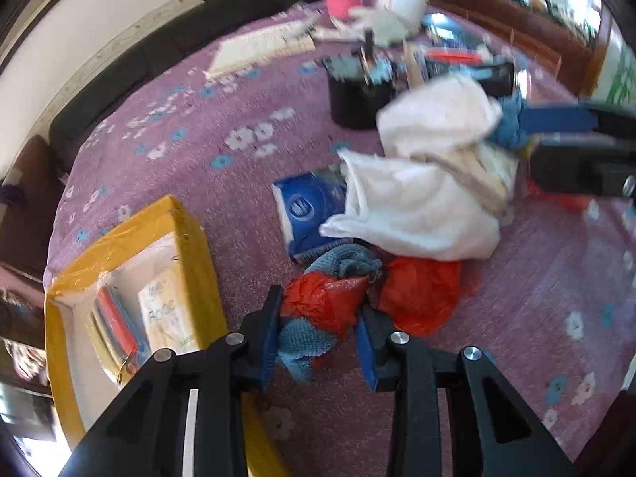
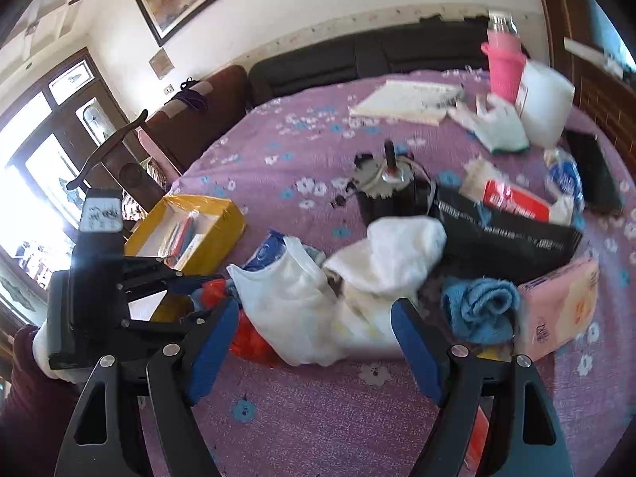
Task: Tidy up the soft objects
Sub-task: 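Grasp the blue knitted toy with red bag using left tool while right grasps the white plastic bag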
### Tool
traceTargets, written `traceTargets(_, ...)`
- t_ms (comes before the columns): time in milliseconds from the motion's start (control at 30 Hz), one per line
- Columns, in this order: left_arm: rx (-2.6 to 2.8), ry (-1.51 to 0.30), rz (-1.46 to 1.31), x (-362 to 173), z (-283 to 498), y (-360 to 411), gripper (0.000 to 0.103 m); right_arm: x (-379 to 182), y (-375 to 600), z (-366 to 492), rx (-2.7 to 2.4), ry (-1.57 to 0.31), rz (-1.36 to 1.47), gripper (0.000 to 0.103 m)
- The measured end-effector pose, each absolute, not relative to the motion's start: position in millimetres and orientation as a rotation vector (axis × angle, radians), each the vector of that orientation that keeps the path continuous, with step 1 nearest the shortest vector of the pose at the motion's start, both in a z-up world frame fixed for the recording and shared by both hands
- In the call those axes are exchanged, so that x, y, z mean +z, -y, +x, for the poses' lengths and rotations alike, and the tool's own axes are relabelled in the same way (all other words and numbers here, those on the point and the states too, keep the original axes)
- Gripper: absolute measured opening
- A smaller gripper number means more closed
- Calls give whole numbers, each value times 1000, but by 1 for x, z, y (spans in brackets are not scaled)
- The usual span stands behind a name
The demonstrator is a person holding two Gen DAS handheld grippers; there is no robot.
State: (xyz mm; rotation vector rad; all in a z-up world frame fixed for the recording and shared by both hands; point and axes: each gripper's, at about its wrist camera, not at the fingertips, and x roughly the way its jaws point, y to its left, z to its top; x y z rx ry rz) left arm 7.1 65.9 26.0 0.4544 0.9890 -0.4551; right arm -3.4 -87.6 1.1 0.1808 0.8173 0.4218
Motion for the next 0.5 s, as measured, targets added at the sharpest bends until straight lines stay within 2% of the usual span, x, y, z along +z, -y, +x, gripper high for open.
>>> traceTargets(267,-437,-905,256,66,-23,-103,32,-10,49,15,555,-866,79,82)
traceTargets(333,-425,-889,193,76,-34,-120,32,-22,40,30,541,-909,60,77)
traceTargets(367,-418,-880,160,80,-38,-130,32,-28,37,35,536,-931,52,73)
traceTargets(433,-397,-864,107,87,-47,-151,33,-42,34,43,498,-971,33,58)
traceTargets(467,-380,-856,88,90,-51,-159,33,-44,36,44,497,-974,57,49)
traceTargets(500,-356,-849,64,93,-55,-172,33,-43,40,42,495,-972,91,32)
